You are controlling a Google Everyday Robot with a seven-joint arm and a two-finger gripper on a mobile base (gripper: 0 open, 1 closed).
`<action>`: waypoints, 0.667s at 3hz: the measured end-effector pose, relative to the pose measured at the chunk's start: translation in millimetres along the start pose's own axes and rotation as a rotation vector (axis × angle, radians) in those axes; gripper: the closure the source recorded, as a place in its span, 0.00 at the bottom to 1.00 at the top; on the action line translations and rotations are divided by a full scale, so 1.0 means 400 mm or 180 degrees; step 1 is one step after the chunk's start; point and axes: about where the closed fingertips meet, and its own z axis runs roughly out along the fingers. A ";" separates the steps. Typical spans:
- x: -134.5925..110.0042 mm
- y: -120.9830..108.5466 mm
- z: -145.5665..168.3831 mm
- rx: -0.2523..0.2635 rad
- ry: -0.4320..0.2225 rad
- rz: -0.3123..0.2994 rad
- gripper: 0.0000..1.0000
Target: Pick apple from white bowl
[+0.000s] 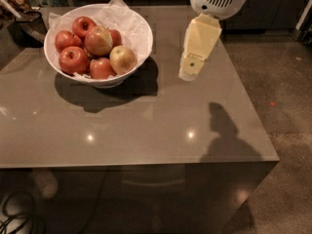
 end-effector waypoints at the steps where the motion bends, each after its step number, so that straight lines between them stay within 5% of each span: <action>1: -0.026 0.003 -0.006 0.0023 -0.0074 -0.0109 0.00; 2: -0.112 -0.018 0.014 -0.0040 -0.0160 -0.0183 0.00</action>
Offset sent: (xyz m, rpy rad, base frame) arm 0.0459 0.0919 0.0118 0.0532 0.0196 0.1336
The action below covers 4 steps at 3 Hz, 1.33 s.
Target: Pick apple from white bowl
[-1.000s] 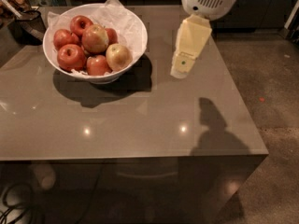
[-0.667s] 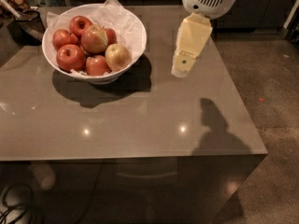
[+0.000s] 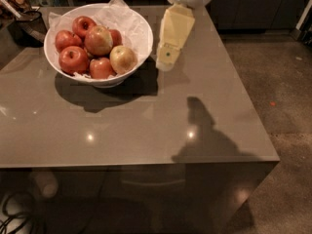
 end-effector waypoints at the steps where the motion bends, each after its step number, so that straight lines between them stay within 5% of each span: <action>1: -0.113 -0.039 0.049 -0.0067 0.0050 -0.0170 0.00; 2: -0.158 -0.038 0.053 -0.0052 -0.0019 -0.0248 0.00; 4: -0.203 -0.054 0.122 -0.0201 -0.0115 -0.0082 0.00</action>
Offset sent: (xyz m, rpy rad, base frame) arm 0.0230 0.0352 0.0004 -0.0241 0.0115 0.0381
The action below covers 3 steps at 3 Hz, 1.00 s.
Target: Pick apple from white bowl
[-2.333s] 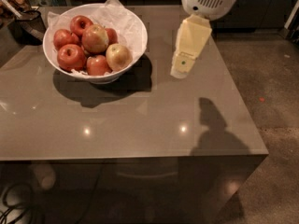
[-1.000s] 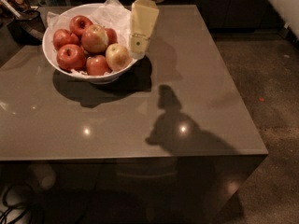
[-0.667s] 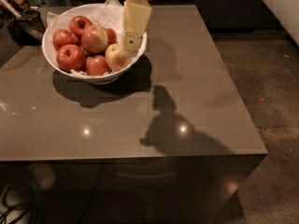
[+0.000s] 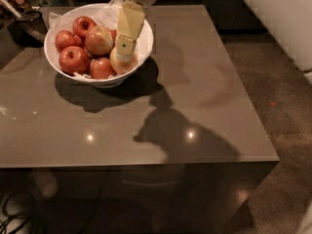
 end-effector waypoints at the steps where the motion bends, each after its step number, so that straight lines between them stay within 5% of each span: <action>1: -0.028 -0.015 0.032 -0.0073 0.0006 0.0049 0.06; 3: -0.068 -0.034 0.085 -0.0184 0.0012 0.0039 0.15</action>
Offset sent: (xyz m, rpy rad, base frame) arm 0.0238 0.0283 -0.0198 -0.0349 0.0927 -0.0071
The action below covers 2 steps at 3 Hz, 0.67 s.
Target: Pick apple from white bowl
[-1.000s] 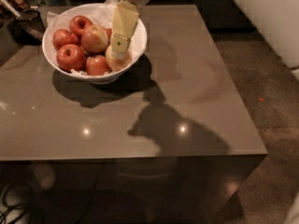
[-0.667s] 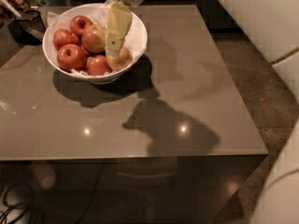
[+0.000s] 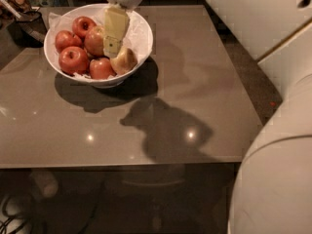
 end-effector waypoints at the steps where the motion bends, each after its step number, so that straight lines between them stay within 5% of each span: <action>1: -0.003 0.001 0.034 -0.0085 -0.0022 0.0030 0.16; 2: 0.006 0.001 0.066 -0.0193 -0.0040 0.0104 0.13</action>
Offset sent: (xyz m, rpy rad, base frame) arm 0.0028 -0.0052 -0.0396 0.0224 0.1331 -0.0256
